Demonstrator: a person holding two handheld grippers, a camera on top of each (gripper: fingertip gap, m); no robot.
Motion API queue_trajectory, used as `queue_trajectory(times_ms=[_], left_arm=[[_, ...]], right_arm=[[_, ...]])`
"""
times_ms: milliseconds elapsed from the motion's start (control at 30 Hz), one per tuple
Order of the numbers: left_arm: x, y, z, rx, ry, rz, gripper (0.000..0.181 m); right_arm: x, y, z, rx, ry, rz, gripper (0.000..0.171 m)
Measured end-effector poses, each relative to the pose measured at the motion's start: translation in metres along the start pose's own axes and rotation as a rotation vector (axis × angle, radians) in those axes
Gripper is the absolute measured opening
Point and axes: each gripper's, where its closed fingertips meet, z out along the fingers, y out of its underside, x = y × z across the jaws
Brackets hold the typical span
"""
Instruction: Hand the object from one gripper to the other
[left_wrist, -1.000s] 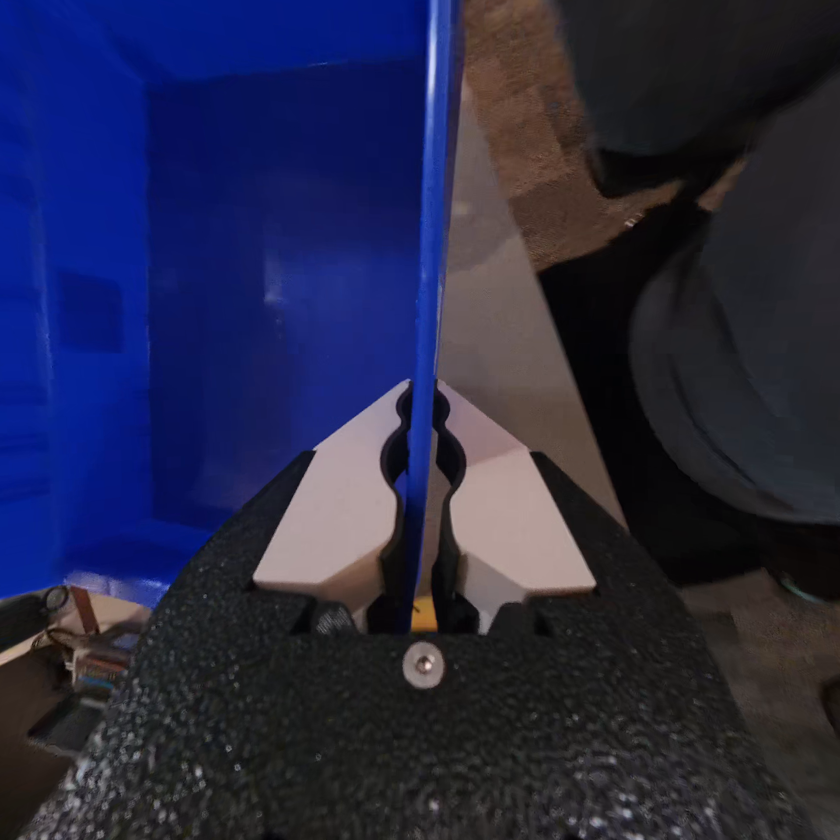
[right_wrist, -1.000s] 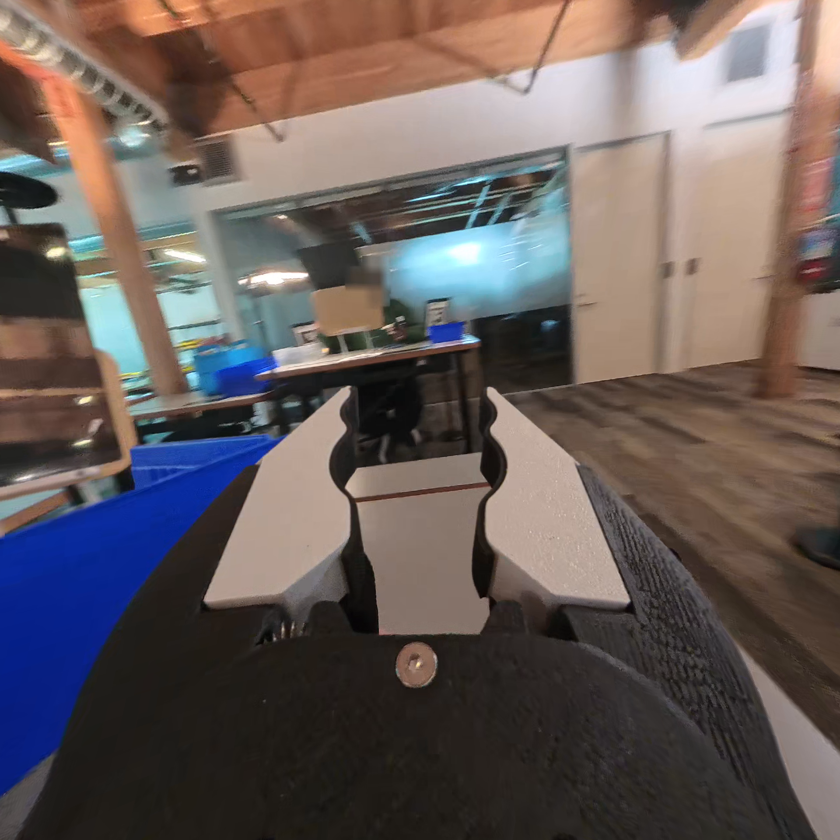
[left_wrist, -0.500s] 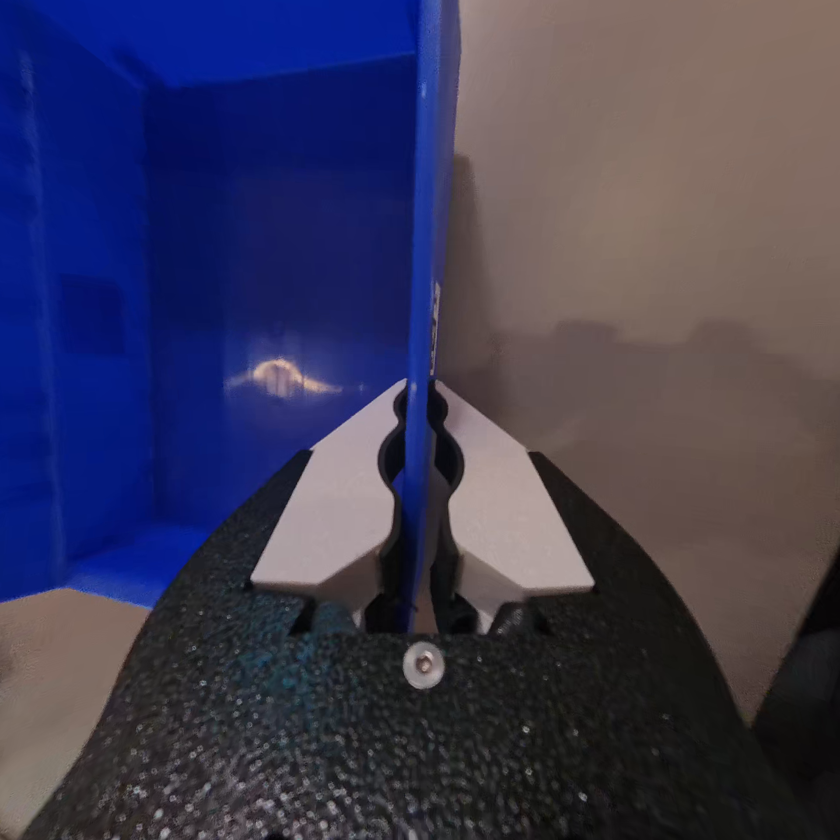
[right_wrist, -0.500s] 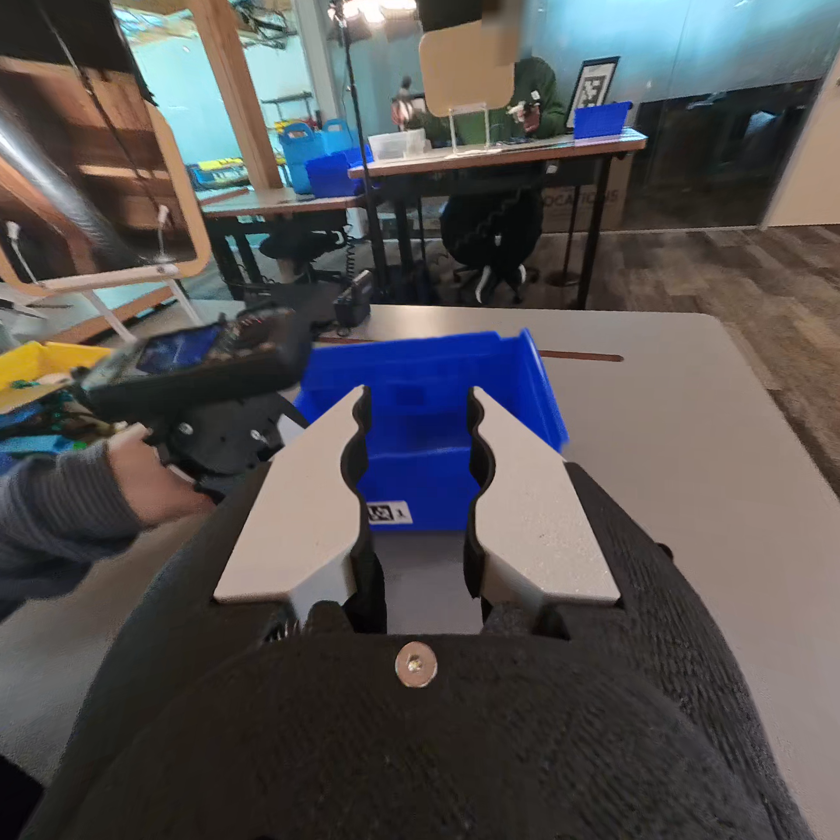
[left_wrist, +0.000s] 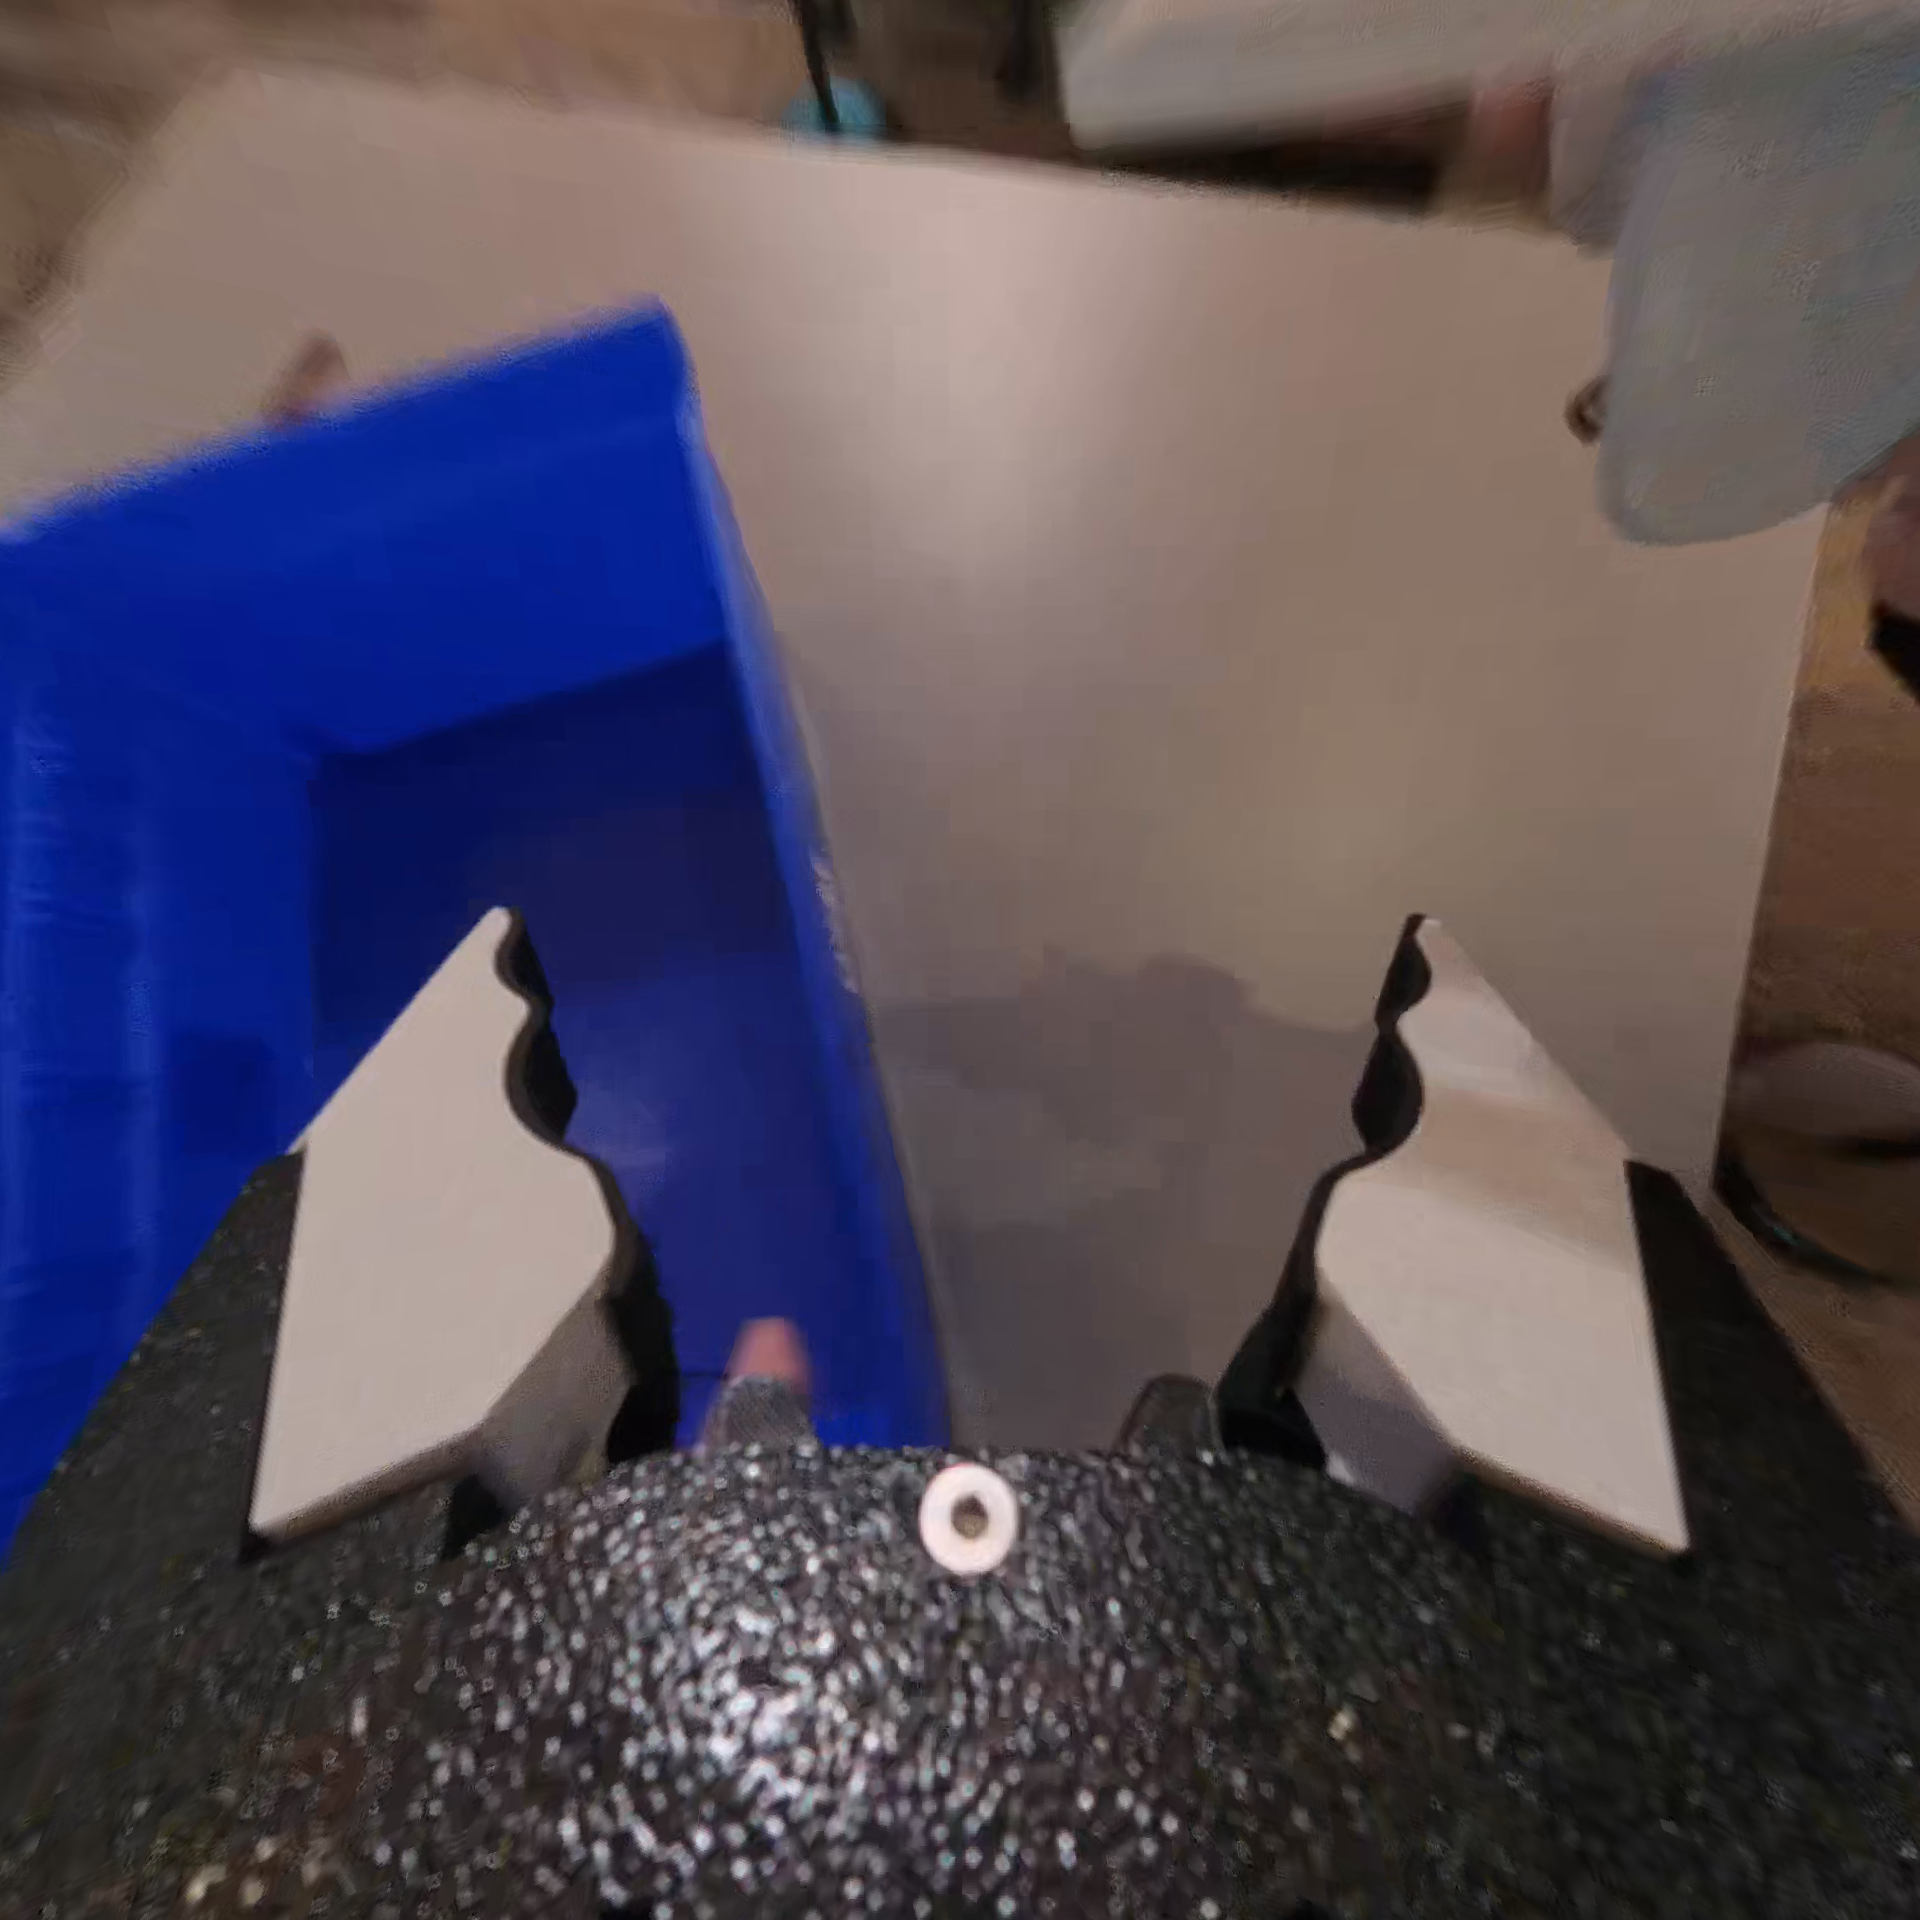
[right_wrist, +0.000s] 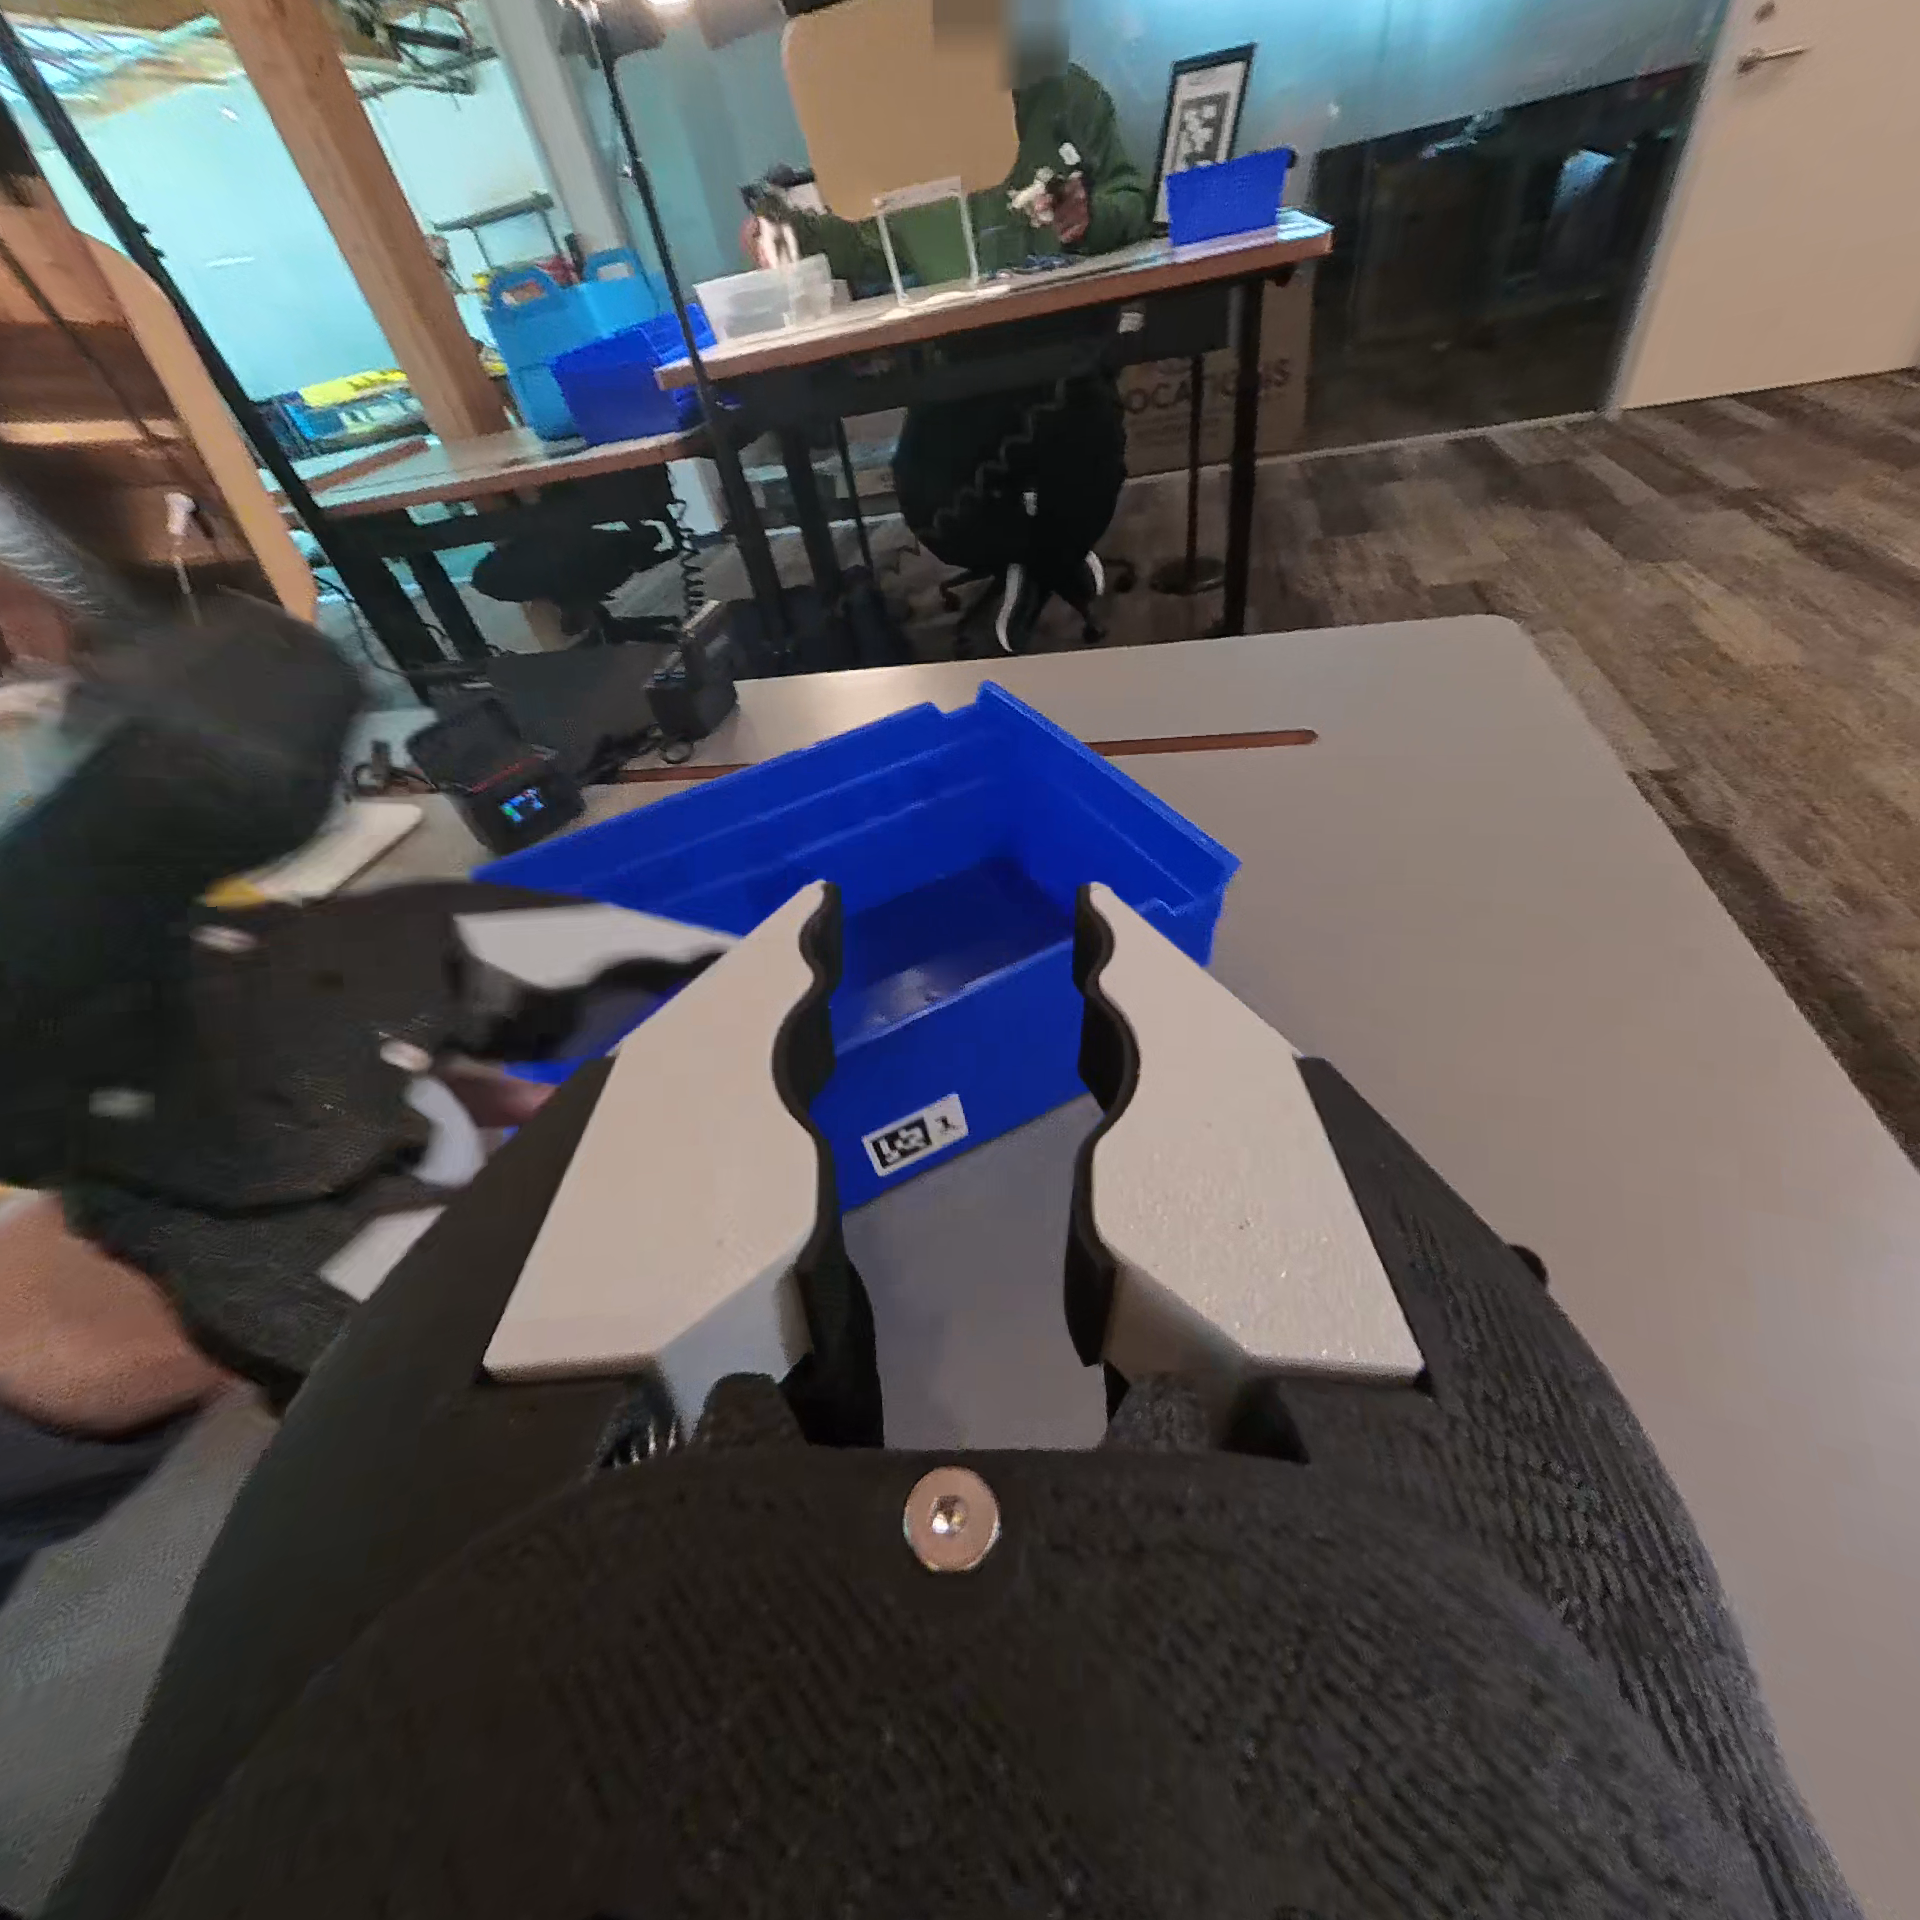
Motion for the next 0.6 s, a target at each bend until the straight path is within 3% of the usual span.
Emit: queue_trajectory(times_ms=[133, 200, 267, 333, 433, 500, 533, 600], left_arm=[[-0.056, -0.01, -0.066, 0.209, -0.241, 0.0, 0.146], [-0.103, 0.021, -0.09, 0.163, -0.437, 0.002, 0.144], [-0.143, 0.069, -0.099, 0.04, -0.523, -0.064, 0.154], [-0.161, 0.099, -0.091, 0.032, -0.417, -0.202, 0.154], [-0.166, 0.118, -0.072, 0.115, -0.157, -0.464, 0.143], [-0.156, 0.12, -0.067, 0.155, -0.023, -0.576, 0.117], [-0.159, 0.123, -0.068, 0.156, -0.06, -0.581, 0.103], [-0.175, 0.145, -0.073, 0.043, -0.277, -0.524, 0.006]], right_arm=[[0.002, 0.014, 0.0, -0.083, 0.015, -0.002, 0.059], [-0.004, 0.027, 0.006, -0.154, -0.01, -0.003, 0.068], [-0.012, 0.042, 0.013, -0.227, -0.05, -0.001, 0.079], [-0.022, 0.054, 0.02, -0.28, -0.097, 0.01, 0.083], [-0.033, 0.063, 0.027, -0.322, -0.137, 0.002, 0.083], [-0.037, 0.062, 0.029, -0.326, -0.132, -0.023, 0.083], [-0.037, 0.061, 0.029, -0.323, -0.123, -0.035, 0.082], [-0.034, 0.06, 0.029, -0.323, -0.098, -0.048, 0.077]])
